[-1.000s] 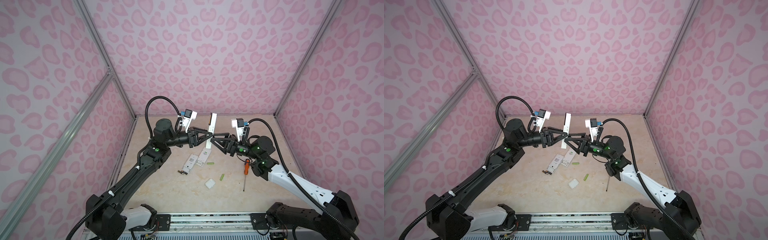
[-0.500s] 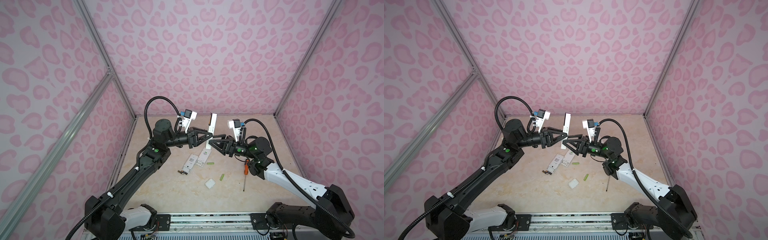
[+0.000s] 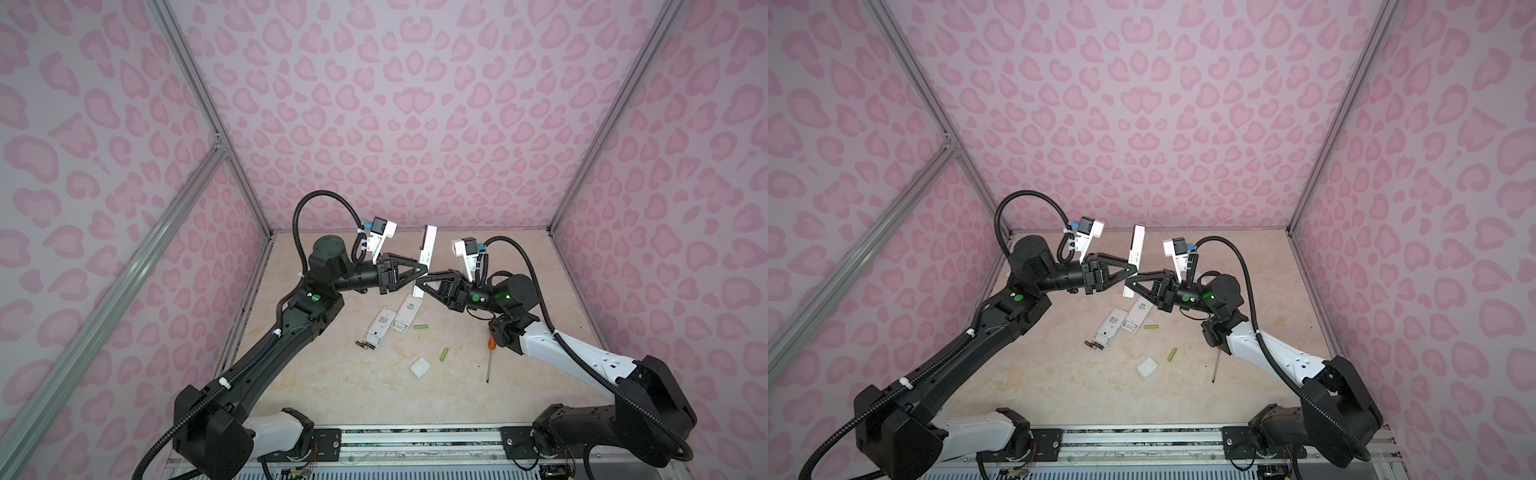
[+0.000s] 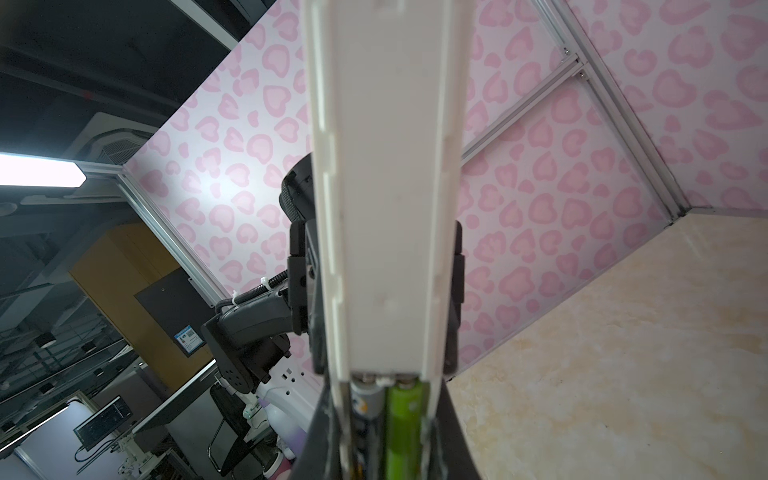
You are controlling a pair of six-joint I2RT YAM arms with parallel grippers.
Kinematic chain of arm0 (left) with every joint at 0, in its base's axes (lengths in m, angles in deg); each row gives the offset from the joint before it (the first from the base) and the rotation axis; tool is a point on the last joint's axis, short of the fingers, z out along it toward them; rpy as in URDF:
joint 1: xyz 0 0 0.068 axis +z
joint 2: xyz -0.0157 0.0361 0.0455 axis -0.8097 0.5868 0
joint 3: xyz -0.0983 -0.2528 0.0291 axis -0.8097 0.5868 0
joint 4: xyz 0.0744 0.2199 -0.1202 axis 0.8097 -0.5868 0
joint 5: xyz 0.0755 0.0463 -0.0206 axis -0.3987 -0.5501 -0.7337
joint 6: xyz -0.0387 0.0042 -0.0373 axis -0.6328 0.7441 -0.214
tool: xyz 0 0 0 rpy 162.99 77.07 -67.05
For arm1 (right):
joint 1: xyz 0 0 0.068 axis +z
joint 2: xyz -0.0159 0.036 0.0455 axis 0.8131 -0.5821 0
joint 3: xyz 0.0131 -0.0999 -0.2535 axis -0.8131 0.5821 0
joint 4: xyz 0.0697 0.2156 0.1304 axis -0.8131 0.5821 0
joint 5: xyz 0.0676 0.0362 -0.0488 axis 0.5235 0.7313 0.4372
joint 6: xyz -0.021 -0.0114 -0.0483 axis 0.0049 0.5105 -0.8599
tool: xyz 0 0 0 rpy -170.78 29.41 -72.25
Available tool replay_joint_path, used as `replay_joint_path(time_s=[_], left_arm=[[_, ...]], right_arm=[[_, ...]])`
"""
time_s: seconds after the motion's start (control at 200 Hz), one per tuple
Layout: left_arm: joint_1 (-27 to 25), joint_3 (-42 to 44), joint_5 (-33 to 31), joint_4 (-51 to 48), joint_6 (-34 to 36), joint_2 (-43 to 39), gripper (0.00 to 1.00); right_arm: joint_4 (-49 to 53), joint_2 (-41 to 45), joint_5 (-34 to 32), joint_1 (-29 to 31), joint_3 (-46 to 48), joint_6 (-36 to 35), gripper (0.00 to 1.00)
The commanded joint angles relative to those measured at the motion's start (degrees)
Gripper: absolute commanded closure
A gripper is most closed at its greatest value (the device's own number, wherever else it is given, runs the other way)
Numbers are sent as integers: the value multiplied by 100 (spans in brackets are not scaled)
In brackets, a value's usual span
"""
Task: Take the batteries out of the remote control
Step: 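Lower the LCD remote onto the table with the right gripper while the left releases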
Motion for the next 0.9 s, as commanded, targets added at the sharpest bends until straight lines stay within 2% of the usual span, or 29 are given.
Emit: replay_joint_path(time_s=[0.0,0.03,0.055,0.09,0.2,0.28,0.325,0.365,0.43,0.58,0.74,0.895], left_arm=[[19,16,-152,75,183,97,75],[19,50,-249,38,230,82,65],[20,77,-346,-8,295,61,50],[19,144,-515,-112,410,26,39],[60,254,-1110,-722,850,-75,28],[114,306,-1446,-1116,1093,-124,26],[131,336,-1656,-1319,1214,-153,26],[142,359,-1886,-1533,1325,-147,25],[142,401,-2181,-1830,1492,-141,26],[142,768,-2639,-2200,1607,-117,28],[142,1341,-3065,-2611,1847,-241,31],[142,1785,-3190,-2717,1957,-485,31]], right_arm=[[-668,72,-117,-161,154,350,97],[-592,98,-160,-224,185,381,98],[-491,143,-184,-279,214,379,99],[-317,215,-237,-362,255,332,100],[1195,603,-533,-610,322,-309,100],[3245,1013,-1179,-688,196,-1257,100],[4574,1215,-1846,-689,33,-1832,100],[5627,1299,-2429,-681,-94,-2175,100],[6788,1263,-3116,-714,-198,-2514,100],[8194,918,-4048,-504,-123,-2789,100],[9066,226,-4998,-99,-181,-2787,100],[9925,-904,-5202,44,-892,-2980,100]])
